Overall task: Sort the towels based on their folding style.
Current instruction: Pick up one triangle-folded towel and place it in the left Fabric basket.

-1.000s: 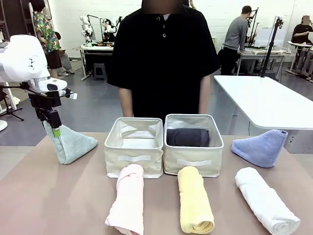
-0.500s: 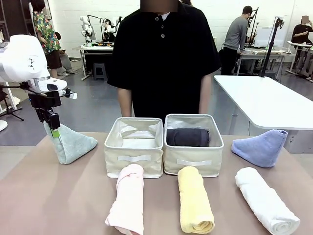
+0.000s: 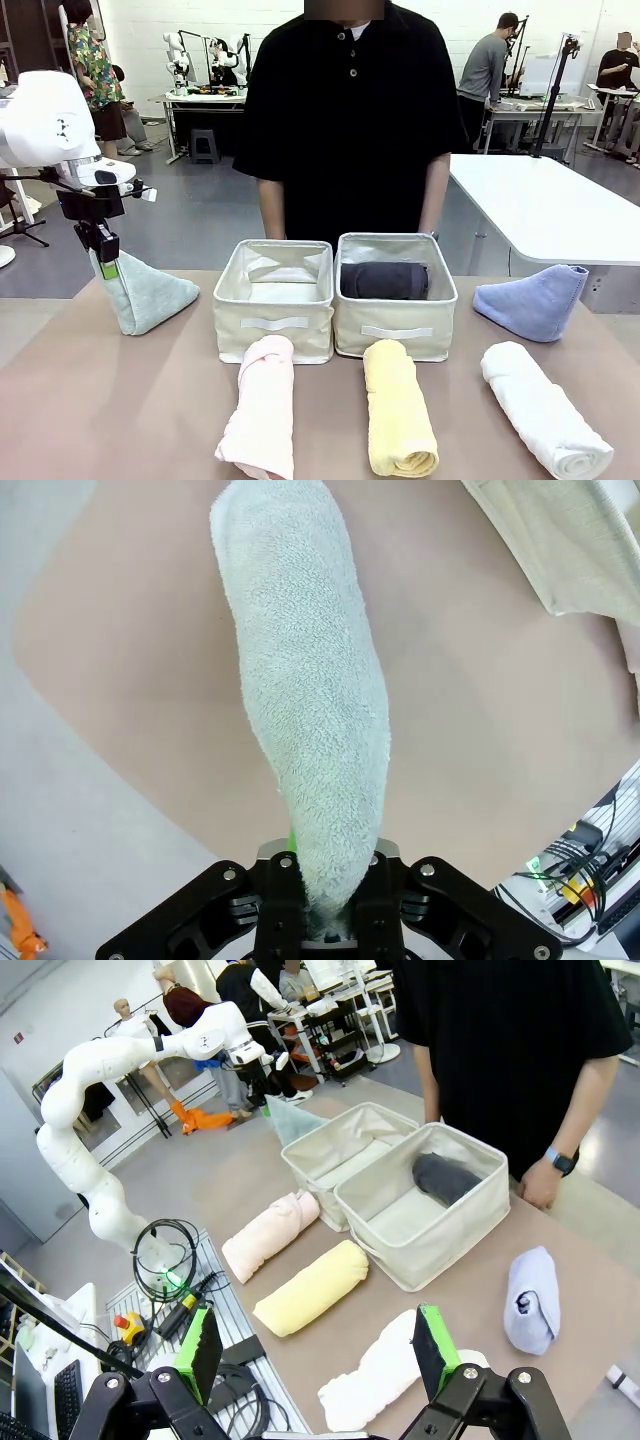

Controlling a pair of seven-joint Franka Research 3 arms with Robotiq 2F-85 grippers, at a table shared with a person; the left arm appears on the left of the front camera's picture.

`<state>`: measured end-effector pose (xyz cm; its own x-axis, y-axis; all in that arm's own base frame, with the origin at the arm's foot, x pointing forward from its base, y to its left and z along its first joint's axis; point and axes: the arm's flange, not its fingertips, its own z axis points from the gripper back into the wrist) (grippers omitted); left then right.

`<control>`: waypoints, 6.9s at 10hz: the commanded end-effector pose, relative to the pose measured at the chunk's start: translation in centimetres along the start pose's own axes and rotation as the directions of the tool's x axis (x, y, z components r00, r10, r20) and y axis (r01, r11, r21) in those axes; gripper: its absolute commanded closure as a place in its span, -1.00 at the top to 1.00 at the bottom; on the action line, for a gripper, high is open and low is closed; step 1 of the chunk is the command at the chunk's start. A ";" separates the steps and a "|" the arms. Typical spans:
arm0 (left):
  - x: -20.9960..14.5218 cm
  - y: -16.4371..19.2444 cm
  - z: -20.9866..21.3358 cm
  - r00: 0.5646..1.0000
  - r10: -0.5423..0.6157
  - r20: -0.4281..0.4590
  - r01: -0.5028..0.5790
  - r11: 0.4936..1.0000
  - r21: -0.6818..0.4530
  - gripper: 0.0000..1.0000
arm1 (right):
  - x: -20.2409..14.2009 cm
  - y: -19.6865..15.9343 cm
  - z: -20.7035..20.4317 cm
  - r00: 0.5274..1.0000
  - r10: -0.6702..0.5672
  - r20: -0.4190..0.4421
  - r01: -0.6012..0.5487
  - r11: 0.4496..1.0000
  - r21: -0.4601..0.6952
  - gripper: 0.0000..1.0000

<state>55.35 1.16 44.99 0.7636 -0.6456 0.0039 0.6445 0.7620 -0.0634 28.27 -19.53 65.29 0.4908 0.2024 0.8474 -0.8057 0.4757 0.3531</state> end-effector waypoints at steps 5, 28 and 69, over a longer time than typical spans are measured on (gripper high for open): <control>-6.8 -6.3 13.4 0.952 -0.261 0.160 0.293 0.928 -0.229 -1.00 | 0.3 -0.1 0.1 1.000 0.015 0.021 -0.015 1.000 0.010 1.00; 9.4 -22.9 20.5 0.607 -0.784 -0.133 0.791 0.579 0.197 -0.71 | 0.3 -0.1 0.1 1.000 0.015 0.021 -0.015 1.000 0.010 1.00; -17.9 -6.1 21.8 0.621 -0.573 0.535 0.709 0.702 -0.071 1.00 | 0.3 -0.1 0.1 1.000 0.015 0.021 -0.015 1.000 0.010 1.00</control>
<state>37.18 12.39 66.20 0.1413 -0.7950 0.5899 0.9892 0.0898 -0.1160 28.25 -19.58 65.34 0.4940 0.2054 0.8449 -0.8033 0.4796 0.3531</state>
